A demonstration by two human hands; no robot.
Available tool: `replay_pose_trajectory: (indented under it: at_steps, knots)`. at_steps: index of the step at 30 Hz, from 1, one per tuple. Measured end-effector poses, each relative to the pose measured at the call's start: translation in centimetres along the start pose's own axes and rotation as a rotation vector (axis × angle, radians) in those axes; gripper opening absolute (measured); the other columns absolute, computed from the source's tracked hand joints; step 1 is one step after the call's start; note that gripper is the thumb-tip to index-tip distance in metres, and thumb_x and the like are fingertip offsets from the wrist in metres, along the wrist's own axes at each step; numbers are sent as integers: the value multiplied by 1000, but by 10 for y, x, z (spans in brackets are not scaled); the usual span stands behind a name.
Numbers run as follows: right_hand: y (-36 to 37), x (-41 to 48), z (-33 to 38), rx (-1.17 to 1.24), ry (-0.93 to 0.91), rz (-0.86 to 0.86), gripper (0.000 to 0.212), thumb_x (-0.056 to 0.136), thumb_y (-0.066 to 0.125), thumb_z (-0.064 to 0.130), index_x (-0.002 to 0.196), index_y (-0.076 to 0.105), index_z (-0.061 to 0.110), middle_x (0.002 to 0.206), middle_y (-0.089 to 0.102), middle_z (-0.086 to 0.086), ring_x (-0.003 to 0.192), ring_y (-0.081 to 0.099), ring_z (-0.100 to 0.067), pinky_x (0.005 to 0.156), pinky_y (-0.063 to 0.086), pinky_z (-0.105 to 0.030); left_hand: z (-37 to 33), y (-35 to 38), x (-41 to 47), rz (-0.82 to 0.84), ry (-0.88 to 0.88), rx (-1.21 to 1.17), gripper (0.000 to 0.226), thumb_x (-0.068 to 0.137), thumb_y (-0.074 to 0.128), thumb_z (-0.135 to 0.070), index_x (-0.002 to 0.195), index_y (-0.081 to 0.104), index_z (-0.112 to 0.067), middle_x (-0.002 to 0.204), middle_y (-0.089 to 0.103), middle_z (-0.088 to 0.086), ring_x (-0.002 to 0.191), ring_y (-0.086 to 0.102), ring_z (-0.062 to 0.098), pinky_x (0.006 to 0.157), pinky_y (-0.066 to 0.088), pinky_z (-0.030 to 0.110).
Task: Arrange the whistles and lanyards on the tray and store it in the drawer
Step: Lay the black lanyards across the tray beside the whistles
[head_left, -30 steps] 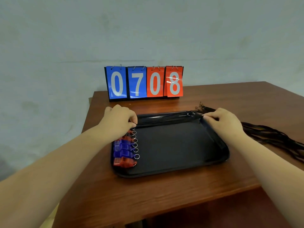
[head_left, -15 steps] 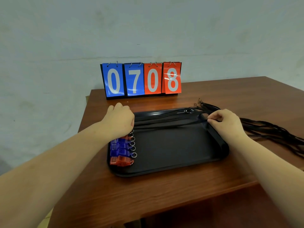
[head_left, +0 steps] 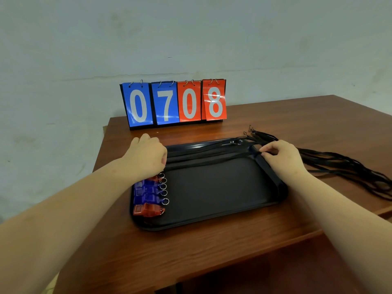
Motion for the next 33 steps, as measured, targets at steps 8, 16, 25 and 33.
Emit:
replay_pose_trajectory:
  at_steps: [8,16,25,33]
  knots:
    - [6,4,10,-27,-42,42,19,93,60,7,104,75,13,112,68,-1,109,61,-18,100,44,-31,-6,-3,4,1,1,0,6,92,61,-31,90,67,-30,104,55,-5,103,43,17,85,34,31]
    - [-19,-4,1,-15,-47,-129,19,97,54,14,106,71,17,103,60,3,88,58,-11,79,48,-27,-44,-15,0,-30,48,-106,4,92,61,-31,92,64,-31,104,55,-6,105,46,16,91,38,34]
    - [-44,-22,-46,-81,4,-148,23,95,60,18,117,66,16,102,58,2,88,57,-11,80,44,-23,-190,-23,-2,-80,232,-367,21,97,53,-33,116,61,-28,113,57,-1,111,50,23,98,39,41]
    - [-32,-30,-48,-243,-124,-119,30,89,65,34,114,66,18,109,58,2,102,49,-18,93,47,-37,-266,-3,-3,-315,181,-581,46,96,52,-34,140,39,-26,122,49,2,106,49,19,91,42,35]
Point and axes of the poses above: each hand's wrist, its own x-axis towards the middle knuckle, its own y-axis out of the palm, z = x × y, the point moved 6 cm from there along x, towards the middle knuckle
